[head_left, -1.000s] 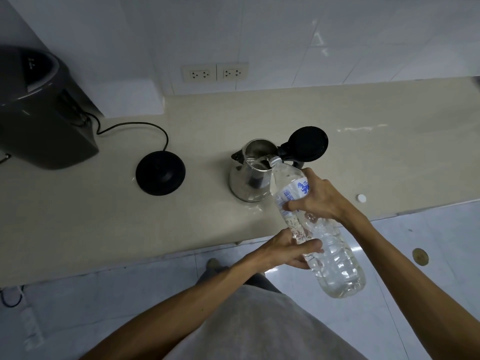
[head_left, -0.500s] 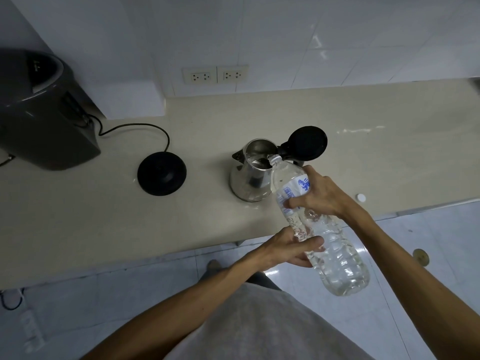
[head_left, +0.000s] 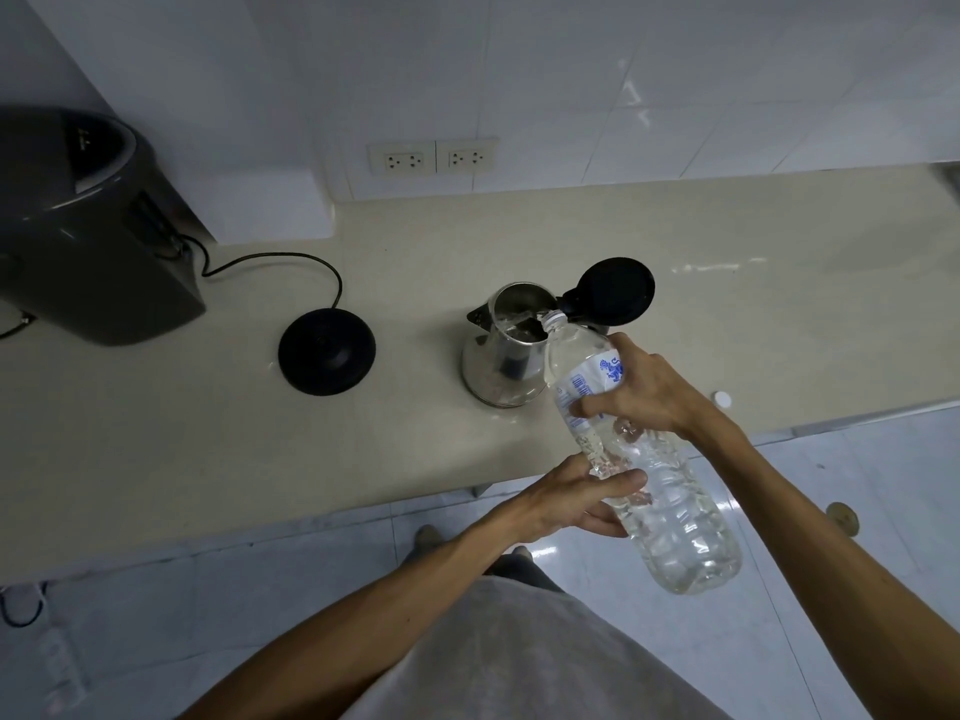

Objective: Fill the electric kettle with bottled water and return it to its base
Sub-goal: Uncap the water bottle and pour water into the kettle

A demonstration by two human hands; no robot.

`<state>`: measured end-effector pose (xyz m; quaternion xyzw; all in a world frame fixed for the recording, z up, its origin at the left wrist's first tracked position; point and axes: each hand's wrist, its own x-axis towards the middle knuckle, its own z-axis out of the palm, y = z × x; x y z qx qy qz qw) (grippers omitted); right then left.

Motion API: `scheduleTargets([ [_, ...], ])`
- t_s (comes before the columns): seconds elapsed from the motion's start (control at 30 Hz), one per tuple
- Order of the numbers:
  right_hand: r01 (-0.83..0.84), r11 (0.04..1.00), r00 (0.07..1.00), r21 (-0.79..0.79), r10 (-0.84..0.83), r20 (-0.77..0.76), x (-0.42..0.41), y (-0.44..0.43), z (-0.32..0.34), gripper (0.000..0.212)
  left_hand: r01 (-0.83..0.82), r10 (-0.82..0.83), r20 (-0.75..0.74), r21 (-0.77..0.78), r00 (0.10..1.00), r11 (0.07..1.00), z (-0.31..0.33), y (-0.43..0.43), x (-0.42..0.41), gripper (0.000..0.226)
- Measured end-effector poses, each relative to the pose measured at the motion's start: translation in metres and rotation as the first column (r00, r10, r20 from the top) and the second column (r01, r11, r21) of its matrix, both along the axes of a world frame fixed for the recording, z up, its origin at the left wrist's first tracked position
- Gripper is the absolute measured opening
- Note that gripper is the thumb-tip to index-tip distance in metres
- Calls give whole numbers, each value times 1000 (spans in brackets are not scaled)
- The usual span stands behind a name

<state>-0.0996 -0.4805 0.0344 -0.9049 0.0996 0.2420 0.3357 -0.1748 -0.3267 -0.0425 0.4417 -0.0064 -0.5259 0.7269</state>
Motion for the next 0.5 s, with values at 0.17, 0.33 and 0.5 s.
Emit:
scheduleTargets([
  [0.17, -23, 999, 1000, -33, 23, -3, 2, 1, -1, 88, -11, 12, -21, 11, 1000, 1000, -4, -1, 1, 58],
  [0.33, -30, 999, 999, -11, 30, -14, 4, 3, 0, 90, -8, 8, 9, 23, 1000, 1000, -3, -1, 1, 58],
  [0.5, -44, 999, 999, -14, 44, -11, 7, 4, -2, 91, -12, 12, 9, 22, 1000, 1000, -3, 1, 4, 53],
])
